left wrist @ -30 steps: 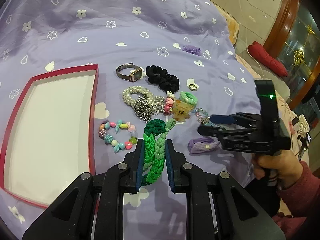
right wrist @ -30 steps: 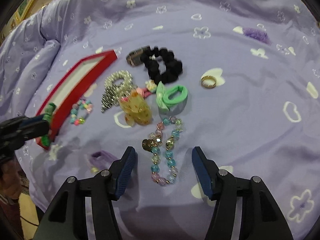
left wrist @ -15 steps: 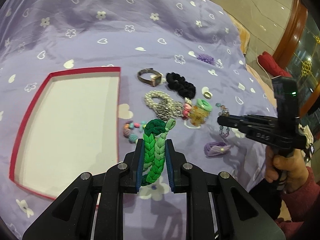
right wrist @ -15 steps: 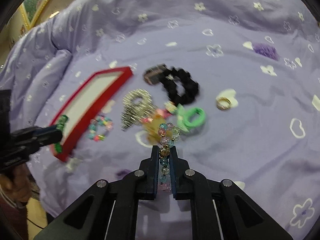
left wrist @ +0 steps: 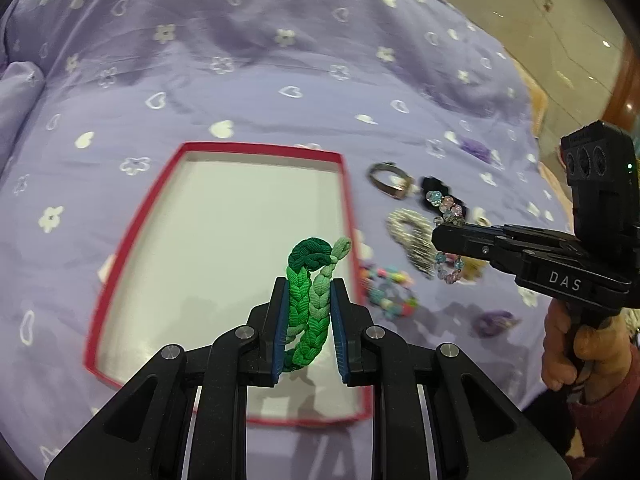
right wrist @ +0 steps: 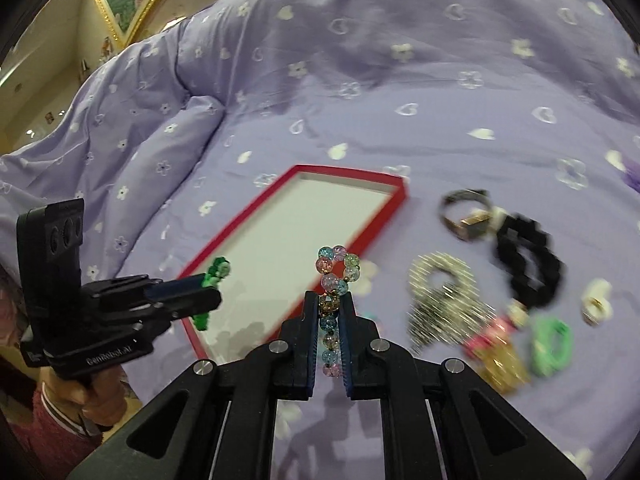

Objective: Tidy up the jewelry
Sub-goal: 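Carry both bracelets into the red tray and lower them, then open both tools to release the bracelets in the tray and withdraw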

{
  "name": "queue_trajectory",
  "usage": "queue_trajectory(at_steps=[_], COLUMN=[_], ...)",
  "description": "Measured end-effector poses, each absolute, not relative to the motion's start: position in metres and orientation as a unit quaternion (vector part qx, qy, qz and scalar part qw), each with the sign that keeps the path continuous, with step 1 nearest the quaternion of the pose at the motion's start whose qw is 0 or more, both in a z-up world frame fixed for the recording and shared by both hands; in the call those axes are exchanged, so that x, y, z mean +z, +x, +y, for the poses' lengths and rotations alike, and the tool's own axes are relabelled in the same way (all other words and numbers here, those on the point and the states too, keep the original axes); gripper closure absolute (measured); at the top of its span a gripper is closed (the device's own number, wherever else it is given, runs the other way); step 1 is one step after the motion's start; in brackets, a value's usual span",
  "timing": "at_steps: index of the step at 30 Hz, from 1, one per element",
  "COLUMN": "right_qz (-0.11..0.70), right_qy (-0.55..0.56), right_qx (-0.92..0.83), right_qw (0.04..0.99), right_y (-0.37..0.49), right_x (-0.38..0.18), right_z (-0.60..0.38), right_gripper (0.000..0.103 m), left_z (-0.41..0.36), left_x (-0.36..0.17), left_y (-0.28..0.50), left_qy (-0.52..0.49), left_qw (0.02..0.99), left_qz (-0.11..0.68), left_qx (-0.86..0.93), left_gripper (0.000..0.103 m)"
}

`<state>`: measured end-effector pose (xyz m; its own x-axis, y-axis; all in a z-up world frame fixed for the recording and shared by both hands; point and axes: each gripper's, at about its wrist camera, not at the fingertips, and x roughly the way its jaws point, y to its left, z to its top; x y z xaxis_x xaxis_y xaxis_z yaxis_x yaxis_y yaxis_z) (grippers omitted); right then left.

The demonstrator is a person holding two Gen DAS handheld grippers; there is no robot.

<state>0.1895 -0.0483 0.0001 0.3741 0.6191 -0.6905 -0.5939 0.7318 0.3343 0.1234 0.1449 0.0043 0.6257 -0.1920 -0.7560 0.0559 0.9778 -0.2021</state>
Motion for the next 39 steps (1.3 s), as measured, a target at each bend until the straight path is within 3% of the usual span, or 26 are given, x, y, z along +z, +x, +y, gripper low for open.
queue_trajectory(at_steps=[17,26,34,39], right_qz=[0.468,0.485,0.482,0.481], right_qy=[-0.010,-0.056,-0.071,-0.071], right_qx=[0.383,0.373,0.370,0.371], right_qw=[0.796,0.789,0.791,0.791], right_y=[0.282,0.300,0.302,0.302], right_x=[-0.037,-0.062,-0.066,-0.066], right_z=[0.047,0.065,0.065,0.065], right_gripper=[0.094,0.093,0.092,0.091], left_z=[0.208,0.212,0.207,0.207], left_x=[-0.039,-0.061,-0.066,-0.067], left_y=[0.227,0.245,0.248,0.247], left_qy=[-0.098,-0.090,-0.075,-0.074], left_qw=[0.879,0.868,0.862,0.859], left_qz=[0.467,0.488,0.502,0.506], left_qx=[-0.004,0.006,0.016,0.023], left_gripper=[0.085,0.084,0.075,0.064])
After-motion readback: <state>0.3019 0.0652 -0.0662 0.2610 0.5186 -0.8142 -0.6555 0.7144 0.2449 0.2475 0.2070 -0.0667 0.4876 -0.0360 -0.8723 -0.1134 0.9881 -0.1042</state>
